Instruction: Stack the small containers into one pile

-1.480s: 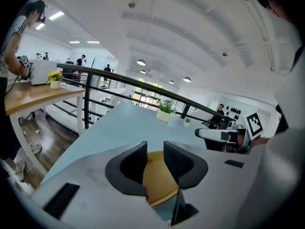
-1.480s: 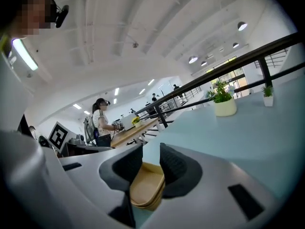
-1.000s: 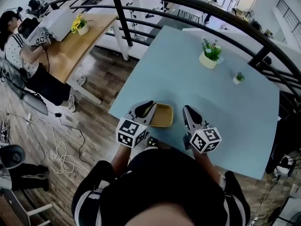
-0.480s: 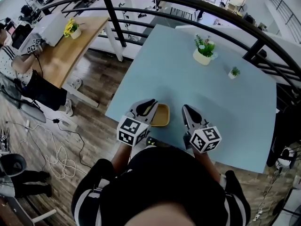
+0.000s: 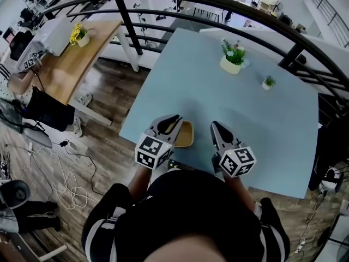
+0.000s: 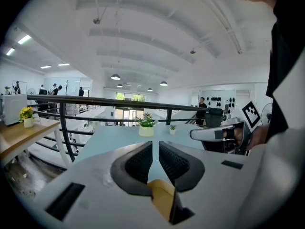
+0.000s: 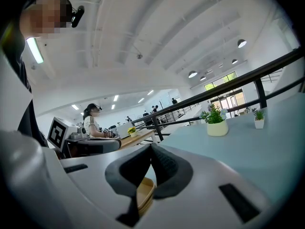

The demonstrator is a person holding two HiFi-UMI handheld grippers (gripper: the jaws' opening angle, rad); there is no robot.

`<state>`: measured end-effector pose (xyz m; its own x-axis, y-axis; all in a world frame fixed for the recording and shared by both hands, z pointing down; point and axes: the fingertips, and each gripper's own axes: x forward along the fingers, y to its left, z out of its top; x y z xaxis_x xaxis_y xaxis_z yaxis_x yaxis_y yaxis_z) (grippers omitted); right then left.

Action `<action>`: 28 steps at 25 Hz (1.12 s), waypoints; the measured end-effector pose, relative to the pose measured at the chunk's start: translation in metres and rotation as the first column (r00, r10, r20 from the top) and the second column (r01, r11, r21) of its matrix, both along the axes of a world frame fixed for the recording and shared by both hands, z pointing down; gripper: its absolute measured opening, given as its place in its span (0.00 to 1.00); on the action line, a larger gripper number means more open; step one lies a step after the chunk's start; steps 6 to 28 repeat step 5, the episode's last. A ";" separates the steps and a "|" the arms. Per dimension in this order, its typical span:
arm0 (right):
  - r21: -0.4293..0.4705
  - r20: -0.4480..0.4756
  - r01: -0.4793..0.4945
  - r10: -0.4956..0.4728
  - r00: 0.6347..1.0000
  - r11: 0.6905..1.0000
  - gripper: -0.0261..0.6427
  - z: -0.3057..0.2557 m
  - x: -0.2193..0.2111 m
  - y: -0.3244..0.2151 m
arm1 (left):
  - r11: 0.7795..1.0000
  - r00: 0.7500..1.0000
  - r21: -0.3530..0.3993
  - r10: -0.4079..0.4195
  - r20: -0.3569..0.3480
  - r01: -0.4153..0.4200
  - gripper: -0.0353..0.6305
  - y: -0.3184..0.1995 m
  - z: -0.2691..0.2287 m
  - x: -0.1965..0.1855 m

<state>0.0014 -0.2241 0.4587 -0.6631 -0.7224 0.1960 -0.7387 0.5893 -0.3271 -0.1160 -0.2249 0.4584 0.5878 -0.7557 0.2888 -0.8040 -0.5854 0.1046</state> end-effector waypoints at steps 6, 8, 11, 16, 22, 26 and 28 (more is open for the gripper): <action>0.001 0.002 -0.002 0.002 1.000 1.000 0.05 0.001 0.001 -0.002 | 1.000 1.000 0.004 0.004 0.004 -0.004 0.13 -0.003 0.001 0.002; 0.001 0.002 -0.002 0.002 1.000 1.000 0.05 0.001 0.001 -0.002 | 1.000 1.000 0.004 0.004 0.004 -0.004 0.13 -0.003 0.001 0.002; 0.001 0.002 -0.002 0.002 1.000 1.000 0.05 0.001 0.001 -0.002 | 1.000 1.000 0.004 0.004 0.004 -0.004 0.13 -0.003 0.001 0.002; 0.001 0.002 -0.002 0.002 1.000 1.000 0.05 0.001 0.001 -0.002 | 1.000 1.000 0.004 0.004 0.004 -0.004 0.13 -0.003 0.001 0.002; 0.001 0.002 -0.002 0.002 1.000 1.000 0.05 0.001 0.001 -0.002 | 1.000 1.000 0.004 0.004 0.004 -0.004 0.13 -0.003 0.001 0.002; 0.001 0.002 -0.002 0.002 1.000 1.000 0.05 0.001 0.001 -0.002 | 1.000 1.000 0.004 0.004 0.004 -0.004 0.13 -0.003 0.001 0.002; 0.001 0.002 -0.002 0.002 1.000 1.000 0.05 0.001 0.001 -0.002 | 1.000 1.000 0.004 0.004 0.004 -0.004 0.13 -0.003 0.001 0.002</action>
